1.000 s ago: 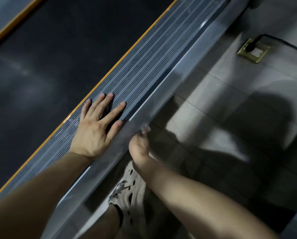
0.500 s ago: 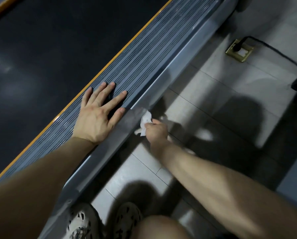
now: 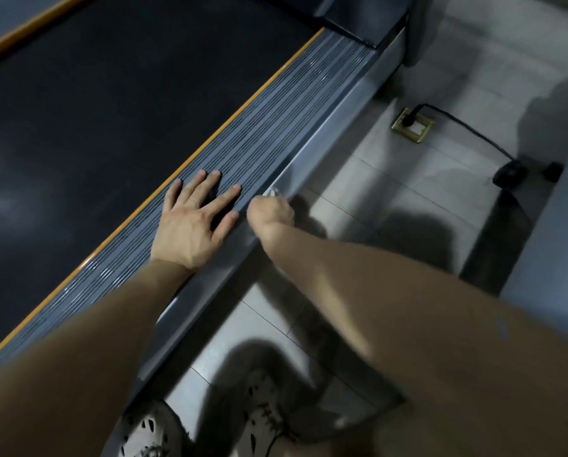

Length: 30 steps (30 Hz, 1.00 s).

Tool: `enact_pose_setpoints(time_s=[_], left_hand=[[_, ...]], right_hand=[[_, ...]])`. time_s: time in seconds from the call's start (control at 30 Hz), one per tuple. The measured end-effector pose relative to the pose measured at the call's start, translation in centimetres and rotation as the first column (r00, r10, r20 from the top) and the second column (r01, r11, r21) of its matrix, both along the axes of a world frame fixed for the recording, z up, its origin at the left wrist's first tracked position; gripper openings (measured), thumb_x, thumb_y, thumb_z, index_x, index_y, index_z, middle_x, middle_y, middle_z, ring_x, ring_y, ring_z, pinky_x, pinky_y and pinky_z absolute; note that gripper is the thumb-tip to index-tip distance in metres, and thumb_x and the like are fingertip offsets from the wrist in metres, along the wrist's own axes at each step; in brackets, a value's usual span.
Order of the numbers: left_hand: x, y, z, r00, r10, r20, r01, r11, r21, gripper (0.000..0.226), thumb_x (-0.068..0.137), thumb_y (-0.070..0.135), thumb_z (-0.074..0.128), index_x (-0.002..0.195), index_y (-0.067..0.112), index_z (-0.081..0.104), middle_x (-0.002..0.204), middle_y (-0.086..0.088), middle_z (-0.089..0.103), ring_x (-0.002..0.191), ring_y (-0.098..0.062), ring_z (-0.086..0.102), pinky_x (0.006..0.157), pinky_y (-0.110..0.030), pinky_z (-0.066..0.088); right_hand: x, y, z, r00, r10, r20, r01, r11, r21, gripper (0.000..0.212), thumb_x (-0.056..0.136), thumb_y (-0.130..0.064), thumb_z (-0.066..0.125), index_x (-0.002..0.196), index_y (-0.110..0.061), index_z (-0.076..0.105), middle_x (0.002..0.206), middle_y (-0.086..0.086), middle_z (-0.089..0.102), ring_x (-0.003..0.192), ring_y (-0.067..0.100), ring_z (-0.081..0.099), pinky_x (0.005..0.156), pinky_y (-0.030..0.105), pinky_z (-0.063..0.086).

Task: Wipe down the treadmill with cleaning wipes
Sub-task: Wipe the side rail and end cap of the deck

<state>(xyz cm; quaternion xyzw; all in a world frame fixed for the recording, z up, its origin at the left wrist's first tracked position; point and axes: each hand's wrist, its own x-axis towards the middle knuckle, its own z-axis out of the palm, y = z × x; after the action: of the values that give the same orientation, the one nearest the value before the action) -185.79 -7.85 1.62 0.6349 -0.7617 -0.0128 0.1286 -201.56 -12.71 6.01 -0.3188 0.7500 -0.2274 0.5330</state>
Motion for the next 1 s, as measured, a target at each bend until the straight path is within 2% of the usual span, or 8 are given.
enact_pose_setpoints(time_s=[0.23, 0.4, 0.53, 0.63, 0.7, 0.83, 0.93, 1.0], left_hand=[[0.4, -0.2, -0.4, 1.000, -0.007, -0.004, 0.007, 0.999, -0.036, 0.052, 0.112, 0.057, 0.039, 0.161, 0.039, 0.048, 0.173, -0.003, 0.036, 0.164, -0.024, 0.024, 0.131, -0.057, 0.018], [0.3, -0.2, -0.3, 1.000, -0.017, -0.010, 0.017, 1.000, -0.016, 0.052, 0.112, 0.054, 0.043, 0.160, 0.037, 0.050, 0.171, -0.004, 0.040, 0.163, -0.024, 0.028, 0.130, -0.058, 0.019], [0.5, -0.3, 0.2, 1.000, -0.026, -0.004, 0.026, 1.000, 0.007, 0.052, 0.112, 0.053, 0.042, 0.161, 0.037, 0.048, 0.172, -0.003, 0.038, 0.163, -0.024, 0.027, 0.129, -0.060, 0.019], [0.4, -0.4, 0.4, 1.000, -0.023, -0.009, 0.023, 1.000, 0.021, 0.050, 0.113, 0.052, 0.042, 0.161, 0.038, 0.047, 0.173, -0.001, 0.037, 0.163, -0.023, 0.026, 0.130, -0.059, 0.018], [0.5, -0.2, 0.3, 1.000, -0.016, -0.020, 0.016, 0.999, 0.030, 0.050, 0.113, 0.051, 0.042, 0.161, 0.038, 0.048, 0.173, 0.000, 0.036, 0.163, -0.023, 0.025, 0.130, -0.059, 0.018], [0.6, -0.4, 0.5, 0.999, -0.028, -0.014, 0.029, 0.998, 0.051, 0.050, 0.114, 0.050, 0.042, 0.162, 0.040, 0.045, 0.174, 0.000, 0.034, 0.164, -0.022, 0.023, 0.130, -0.059, 0.016], [0.4, -0.3, 0.6, 0.999, -0.026, -0.019, 0.027, 0.998, 0.057, 0.049, 0.115, 0.050, 0.040, 0.163, 0.041, 0.044, 0.174, 0.000, 0.034, 0.164, -0.022, 0.022, 0.131, -0.059, 0.015], [0.4, -0.3, 0.6, 0.999, -0.026, -0.037, 0.028, 0.998, 0.059, 0.048, 0.116, 0.046, 0.038, 0.162, 0.040, 0.045, 0.174, 0.001, 0.034, 0.164, -0.021, 0.022, 0.131, -0.057, 0.014]], right_hand=[[6.3, 6.6, -7.2, 0.802, -0.536, 0.263, 0.583, 0.798, -0.151, 0.033, 0.109, -0.024, 0.048, 0.140, -0.033, 0.057, 0.139, 0.004, 0.066, 0.126, 0.029, 0.064, 0.109, 0.044, 0.050], [7.9, 5.9, -11.4, 0.809, -0.546, 0.217, 0.586, 0.773, -0.244, 0.056, 0.107, -0.018, 0.033, 0.163, -0.014, 0.041, 0.164, 0.012, 0.045, 0.152, 0.028, 0.043, 0.126, 0.039, 0.033], [10.3, 12.2, -10.0, 0.919, -0.254, 0.302, 0.383, 0.758, -0.528, 0.054, 0.113, -0.008, 0.036, 0.166, -0.008, 0.030, 0.175, 0.006, 0.026, 0.162, 0.020, 0.025, 0.131, 0.036, 0.024], [9.9, 14.2, -14.6, 0.901, -0.233, 0.366, 0.367, 0.858, -0.358, 0.055, 0.116, -0.017, 0.035, 0.168, -0.014, 0.019, 0.175, 0.008, 0.022, 0.161, 0.026, 0.027, 0.130, 0.026, 0.021], [9.2, 13.8, -14.3, 0.864, -0.267, 0.427, 0.371, 0.911, -0.179, 0.053, 0.117, -0.036, 0.031, 0.168, -0.034, 0.016, 0.174, -0.008, 0.024, 0.159, 0.004, 0.026, 0.128, 0.018, 0.019], [10.2, 14.1, -11.4, 0.901, -0.229, 0.369, 0.404, 0.752, -0.520, 0.054, 0.115, -0.010, 0.039, 0.167, -0.008, 0.025, 0.174, 0.005, 0.027, 0.162, 0.018, 0.025, 0.130, 0.029, 0.026], [9.6, 14.6, -13.9, 0.786, -0.269, 0.556, 0.385, 0.918, -0.100, 0.054, 0.119, -0.030, 0.025, 0.170, -0.021, 0.010, 0.175, 0.003, 0.024, 0.161, 0.021, 0.024, 0.112, 0.001, 0.025], [9.0, 14.5, -13.4, 0.789, -0.271, 0.552, 0.369, 0.927, -0.071, 0.054, 0.119, -0.034, 0.020, 0.170, -0.021, 0.009, 0.176, 0.000, 0.019, 0.160, 0.013, 0.023, 0.107, -0.004, 0.025]])
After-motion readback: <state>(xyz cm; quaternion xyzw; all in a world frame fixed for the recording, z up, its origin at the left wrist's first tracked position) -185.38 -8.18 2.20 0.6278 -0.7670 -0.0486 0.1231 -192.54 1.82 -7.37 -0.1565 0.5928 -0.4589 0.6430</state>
